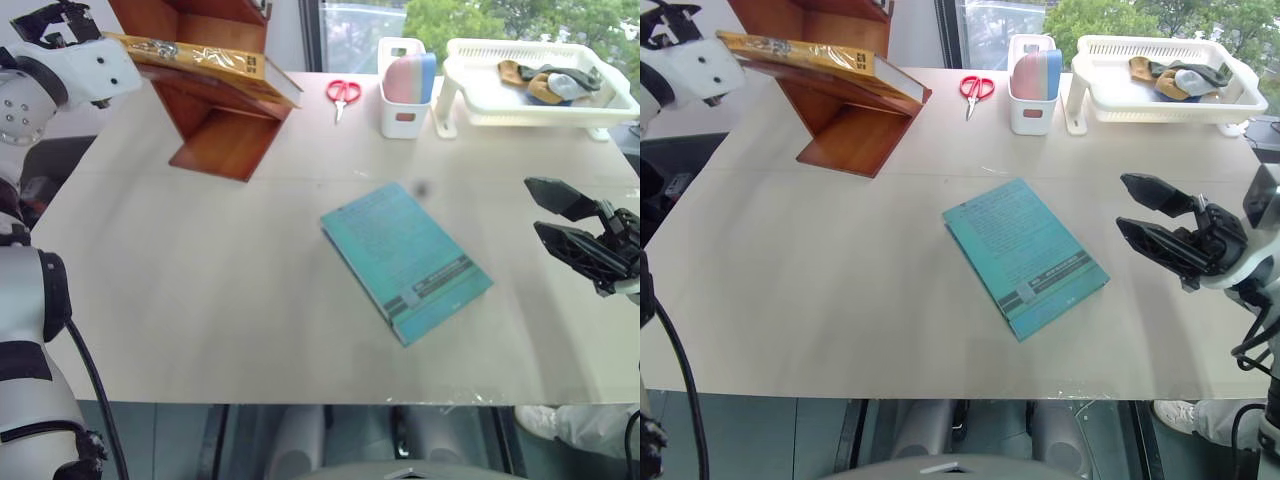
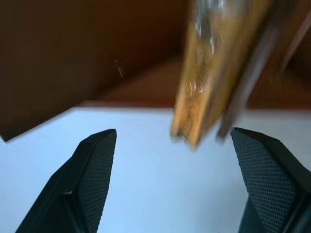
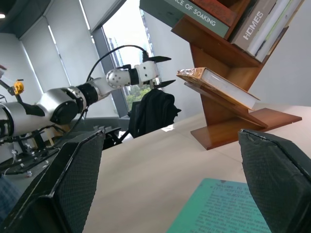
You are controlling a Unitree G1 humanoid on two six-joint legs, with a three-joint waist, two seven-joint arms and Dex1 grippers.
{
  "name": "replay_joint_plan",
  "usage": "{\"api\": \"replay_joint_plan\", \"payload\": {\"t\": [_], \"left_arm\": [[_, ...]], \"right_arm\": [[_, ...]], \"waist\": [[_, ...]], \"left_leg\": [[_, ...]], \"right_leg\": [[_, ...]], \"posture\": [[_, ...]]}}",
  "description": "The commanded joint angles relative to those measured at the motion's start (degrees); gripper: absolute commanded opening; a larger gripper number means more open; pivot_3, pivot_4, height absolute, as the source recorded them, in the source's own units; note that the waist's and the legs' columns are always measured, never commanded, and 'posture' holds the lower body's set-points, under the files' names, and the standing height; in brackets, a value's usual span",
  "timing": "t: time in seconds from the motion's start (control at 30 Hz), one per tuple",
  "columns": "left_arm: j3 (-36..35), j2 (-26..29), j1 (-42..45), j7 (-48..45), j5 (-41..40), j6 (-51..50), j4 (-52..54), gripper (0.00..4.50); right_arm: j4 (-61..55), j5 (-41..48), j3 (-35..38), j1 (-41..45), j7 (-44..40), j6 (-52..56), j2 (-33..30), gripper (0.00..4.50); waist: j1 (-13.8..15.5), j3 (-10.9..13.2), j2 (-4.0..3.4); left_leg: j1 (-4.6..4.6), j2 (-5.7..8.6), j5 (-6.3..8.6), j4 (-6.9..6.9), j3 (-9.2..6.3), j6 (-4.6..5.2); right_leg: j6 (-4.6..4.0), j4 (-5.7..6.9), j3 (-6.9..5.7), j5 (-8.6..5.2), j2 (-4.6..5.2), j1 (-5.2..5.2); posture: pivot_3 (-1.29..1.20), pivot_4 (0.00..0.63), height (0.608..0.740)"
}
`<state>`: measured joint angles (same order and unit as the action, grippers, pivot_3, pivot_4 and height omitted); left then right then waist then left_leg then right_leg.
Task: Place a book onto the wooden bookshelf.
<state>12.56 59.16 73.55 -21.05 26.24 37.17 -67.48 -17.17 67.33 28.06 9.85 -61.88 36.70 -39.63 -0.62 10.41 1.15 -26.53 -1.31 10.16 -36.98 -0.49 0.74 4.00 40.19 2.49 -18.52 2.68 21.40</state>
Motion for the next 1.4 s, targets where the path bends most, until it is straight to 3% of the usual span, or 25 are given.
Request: {"api": "replay_joint_plan", "payload": {"t": [0.03, 0.17, 0.3, 0.43, 0.6, 0.97, 1.23, 1.4], "left_arm": [[-5.02, -4.92, -9.42, -8.46, -13.43, 0.33, 16.11, 3.98], [-6.34, -11.95, -18.5, -11.77, -19.45, -7.05, 32.38, 3.98], [-3.29, -20.77, -20.53, -14.05, -20.13, -11.64, 41.12, 3.98], [-2.06, -27.58, -19.11, -13.15, -19.04, -12.86, 40.02, 3.98], [-1.79, -34.45, -15.8, -5.28, -15.43, -14.86, 31.32, 3.98], [-9.37, -38.79, -9.29, 17.59, -14.73, -21.9, 18.37, 3.98], [-10.25, -39.33, -11.47, 18.8, -15.67, -24.44, 20.8, 3.98], [-10.07, -39.98, -14.59, 14.17, -17.97, -27.15, 25.67, 3.98]], "right_arm": [[-1.71, 1.48, 2.41, -0.49, -0.14, -0.22, -1.32, 4.5], [-1.17, 1.57, 2.46, -0.24, -0.5, -0.04, -2.13, 4.5], [-0.64, 1.53, 2.22, 0.32, -0.63, 0.07, -2.71, 4.5], [-0.77, 1.73, 2.18, 0.49, -0.41, 0.08, -2.94, 4.5], [-1.75, 1.79, 3.57, -0.64, 0.05, -0.25, -3.09, 4.5], [-3.31, 2.32, 5.63, -2.61, 1.27, -0.35, -2.9, 4.5], [-2.57, 2.09, 4.87, -1.62, 1.16, -0.21, -2.94, 4.5], [-1.82, 1.42, 4.03, -1.1, 0.76, -0.11, -2.93, 4.5]], "waist": [[0.09, -0.01, -0.02], [0.14, -0.01, -0.01], [-0.03, -0.02, -0.01], [-0.03, -0.08, -0.11], [-0.27, -0.08, -0.12], [-0.15, -0.08, -0.1], [-0.44, -0.08, -0.11], [-0.4, -0.08, -0.11]], "left_leg": [[0.0, 0.0, 0.0, -0.09, -0.02, 0.0], [0.02, -0.1, 0.0, -0.34, -0.03, 0.02], [0.08, -0.02, -0.01, -0.49, -0.05, 0.01], [0.11, 0.03, -0.01, -0.5, -0.04, 0.02], [0.15, 0.01, -0.01, -0.48, -0.04, 0.02], [0.14, 0.03, 0.0, -0.47, -0.07, 0.03], [0.18, 0.01, -0.01, -0.43, -0.02, 0.02], [0.21, 0.01, -0.01, -0.43, 0.0, 0.02]], "right_leg": [[0.0, 0.1, -0.02, 0.0, 0.01, -0.03], [0.0, 0.31, 0.0, 0.01, 0.1, -0.09], [0.0, 0.56, 0.03, 0.01, -0.02, -0.07], [0.01, 0.55, 0.05, 0.01, -0.02, -0.12], [0.01, 0.56, 0.11, 0.0, -0.08, -0.1], [0.02, 0.52, 0.12, 0.0, -0.06, -0.11], [0.02, 0.53, 0.14, 0.0, -0.08, -0.1], [0.02, 0.53, 0.19, 0.0, -0.07, -0.11]], "posture": [[0.0, 0.15, 0.74], [0.0, 0.15, 0.74], [0.0, 0.15, 0.74], [0.0, 0.15, 0.74], [0.0, 0.15, 0.74], [0.0, 0.15, 0.74], [0.0, 0.15, 0.74], [0.0, 0.15, 0.74]]}}
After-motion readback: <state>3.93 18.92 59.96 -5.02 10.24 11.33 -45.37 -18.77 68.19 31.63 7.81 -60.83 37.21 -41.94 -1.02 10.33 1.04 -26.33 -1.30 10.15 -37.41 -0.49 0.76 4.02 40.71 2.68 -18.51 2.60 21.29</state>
